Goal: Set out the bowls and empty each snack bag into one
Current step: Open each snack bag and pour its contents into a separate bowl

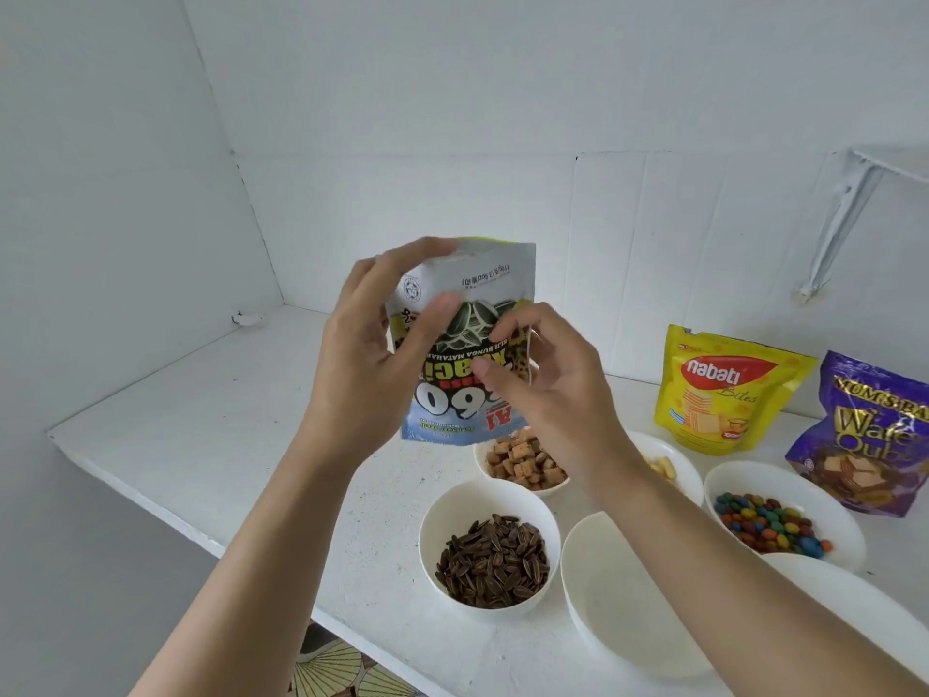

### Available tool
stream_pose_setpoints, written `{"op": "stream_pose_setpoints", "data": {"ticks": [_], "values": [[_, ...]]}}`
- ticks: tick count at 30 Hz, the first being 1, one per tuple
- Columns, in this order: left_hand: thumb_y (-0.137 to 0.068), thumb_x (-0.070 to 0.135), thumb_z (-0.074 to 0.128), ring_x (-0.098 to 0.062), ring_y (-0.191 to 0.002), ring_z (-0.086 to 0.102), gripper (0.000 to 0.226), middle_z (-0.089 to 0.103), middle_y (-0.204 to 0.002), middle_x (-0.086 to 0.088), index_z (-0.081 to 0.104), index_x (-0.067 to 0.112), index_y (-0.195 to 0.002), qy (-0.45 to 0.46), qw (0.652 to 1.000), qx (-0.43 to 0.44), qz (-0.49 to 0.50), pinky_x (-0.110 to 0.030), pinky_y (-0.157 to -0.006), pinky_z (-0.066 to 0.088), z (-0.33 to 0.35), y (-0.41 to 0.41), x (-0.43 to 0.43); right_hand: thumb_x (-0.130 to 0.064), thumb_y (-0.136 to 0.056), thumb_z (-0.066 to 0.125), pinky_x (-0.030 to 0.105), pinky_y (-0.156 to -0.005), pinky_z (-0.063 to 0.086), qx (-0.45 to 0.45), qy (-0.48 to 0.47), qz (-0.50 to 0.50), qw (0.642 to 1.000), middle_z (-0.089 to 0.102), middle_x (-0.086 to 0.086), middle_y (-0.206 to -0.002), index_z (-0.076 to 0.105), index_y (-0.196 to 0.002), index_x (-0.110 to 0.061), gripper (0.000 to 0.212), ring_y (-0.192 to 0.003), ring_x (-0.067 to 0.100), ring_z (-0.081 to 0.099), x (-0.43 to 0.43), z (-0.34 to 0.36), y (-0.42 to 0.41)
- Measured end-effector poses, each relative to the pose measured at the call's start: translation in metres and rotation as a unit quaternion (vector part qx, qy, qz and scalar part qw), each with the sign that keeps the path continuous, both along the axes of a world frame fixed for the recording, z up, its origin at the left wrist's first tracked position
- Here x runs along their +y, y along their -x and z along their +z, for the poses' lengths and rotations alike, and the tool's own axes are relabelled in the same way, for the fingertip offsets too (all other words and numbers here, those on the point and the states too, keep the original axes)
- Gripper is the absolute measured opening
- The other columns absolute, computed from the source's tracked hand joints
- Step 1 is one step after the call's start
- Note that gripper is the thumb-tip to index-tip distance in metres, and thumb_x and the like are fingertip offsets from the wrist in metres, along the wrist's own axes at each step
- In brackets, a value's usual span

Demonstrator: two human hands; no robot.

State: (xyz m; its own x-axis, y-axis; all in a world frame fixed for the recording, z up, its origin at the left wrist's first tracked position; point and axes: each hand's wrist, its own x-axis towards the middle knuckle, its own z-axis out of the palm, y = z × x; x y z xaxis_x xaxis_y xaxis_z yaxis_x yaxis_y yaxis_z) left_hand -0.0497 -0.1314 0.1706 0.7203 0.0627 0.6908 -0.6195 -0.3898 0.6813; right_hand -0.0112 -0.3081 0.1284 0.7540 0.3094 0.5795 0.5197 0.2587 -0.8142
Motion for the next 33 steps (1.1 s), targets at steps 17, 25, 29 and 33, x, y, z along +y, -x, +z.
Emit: {"op": "stream_pose_setpoints", "data": {"ticks": [17, 25, 29, 33], "values": [[-0.101, 0.003, 0.061, -0.027, -0.111, 0.070, 0.040, 0.073, -0.116, -0.001, 0.066, 0.032, -0.128, 0.008, 0.986, 0.164, -0.032, -0.056, -0.090, 0.058, -0.091, 0.006, -0.008, -0.002, -0.081, 0.080, 0.034, -0.085, 0.059, 0.064, 0.174, -0.042, 0.982, 0.078, -0.004, -0.090, 0.080, -0.081, -0.013, 0.011, -0.091, 0.011, 0.073, -0.010, -0.086, -0.004], [-0.105, 0.001, 0.051, -0.020, -0.095, 0.076, 0.032, 0.077, -0.096, 0.000, 0.067, 0.022, -0.122, 0.121, 0.986, 0.096, -0.069, -0.031, -0.073, 0.062, -0.055, 0.013, -0.015, -0.010, -0.077, 0.086, 0.044, -0.088, 0.060, 0.071, 0.141, -0.043, 0.987, 0.079, -0.007, -0.101, 0.082, -0.095, -0.027, 0.025, -0.100, 0.015, 0.074, -0.009, -0.070, -0.005], [-0.104, 0.000, 0.052, -0.019, -0.086, 0.075, 0.030, 0.075, -0.085, 0.000, 0.069, 0.020, -0.118, 0.170, 0.981, 0.060, -0.075, -0.033, -0.068, 0.062, -0.038, 0.016, -0.012, -0.007, -0.076, 0.086, 0.046, -0.093, 0.058, 0.089, 0.145, -0.015, 0.985, 0.079, -0.001, -0.100, 0.083, -0.092, -0.016, 0.019, -0.103, 0.017, 0.073, -0.011, -0.078, -0.002], [-0.102, 0.004, 0.055, -0.026, -0.092, 0.073, 0.027, 0.072, -0.091, -0.008, 0.072, 0.021, -0.115, 0.226, 0.971, 0.045, -0.063, -0.040, -0.070, 0.062, -0.038, 0.016, -0.006, -0.004, -0.073, 0.087, 0.041, -0.092, 0.059, 0.095, 0.113, -0.022, 0.989, 0.079, 0.003, -0.099, 0.082, -0.088, -0.008, 0.016, -0.102, 0.018, 0.074, -0.013, -0.082, 0.001]]}}
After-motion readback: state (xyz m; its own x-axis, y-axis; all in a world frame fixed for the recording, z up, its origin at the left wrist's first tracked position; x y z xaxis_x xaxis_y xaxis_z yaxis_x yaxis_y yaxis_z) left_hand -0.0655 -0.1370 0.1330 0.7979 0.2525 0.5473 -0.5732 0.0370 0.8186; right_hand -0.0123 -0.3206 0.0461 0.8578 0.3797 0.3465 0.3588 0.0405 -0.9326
